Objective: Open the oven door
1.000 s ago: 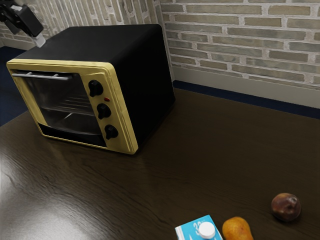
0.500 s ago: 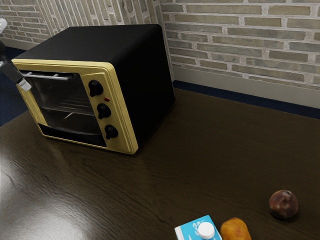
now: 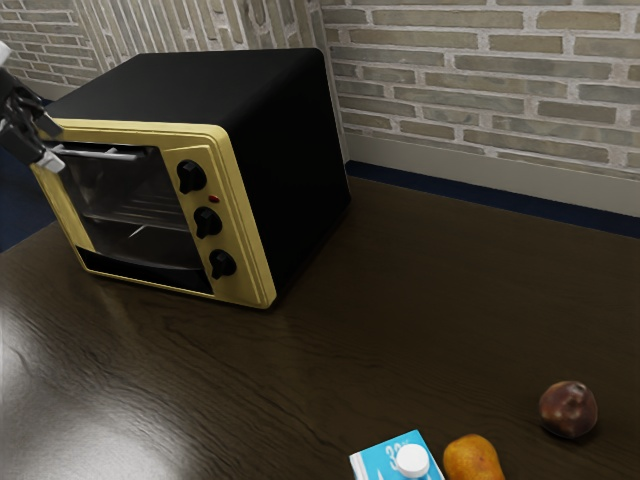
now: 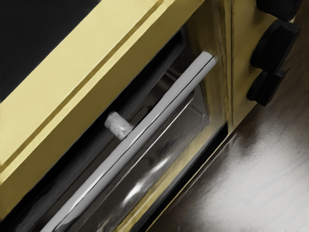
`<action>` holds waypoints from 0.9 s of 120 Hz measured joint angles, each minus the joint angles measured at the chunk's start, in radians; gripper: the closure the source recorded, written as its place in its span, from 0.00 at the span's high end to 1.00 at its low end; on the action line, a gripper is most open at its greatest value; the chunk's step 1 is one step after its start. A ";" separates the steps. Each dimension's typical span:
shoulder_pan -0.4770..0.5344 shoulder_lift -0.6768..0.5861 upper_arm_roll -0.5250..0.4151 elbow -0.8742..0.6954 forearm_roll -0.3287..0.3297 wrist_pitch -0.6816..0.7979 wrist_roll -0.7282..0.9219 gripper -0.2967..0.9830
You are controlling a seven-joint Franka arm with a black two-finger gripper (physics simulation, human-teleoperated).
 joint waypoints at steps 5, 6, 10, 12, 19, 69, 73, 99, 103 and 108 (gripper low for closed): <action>0.000 -0.005 0.000 -0.001 0.000 0.003 0.016 0.77; -0.001 -0.006 0.000 -0.001 0.000 0.003 0.019 0.77; -0.001 -0.009 0.001 -0.003 0.000 0.005 0.030 0.77; -0.001 -0.010 0.001 -0.003 0.000 0.006 0.036 0.77; 0.000 -0.011 0.002 -0.004 0.000 0.009 0.054 0.77; -0.006 -0.096 -0.002 -0.102 0.001 0.044 0.126 0.77; 0.000 -0.102 -0.004 -0.106 0.001 0.046 0.130 0.77; 0.026 -0.077 -0.011 -0.105 -0.005 0.070 0.148 0.77; 0.024 -0.062 -0.011 -0.103 -0.004 0.078 0.149 0.77; 0.016 -0.048 -0.011 -0.101 -0.002 0.087 0.151 0.77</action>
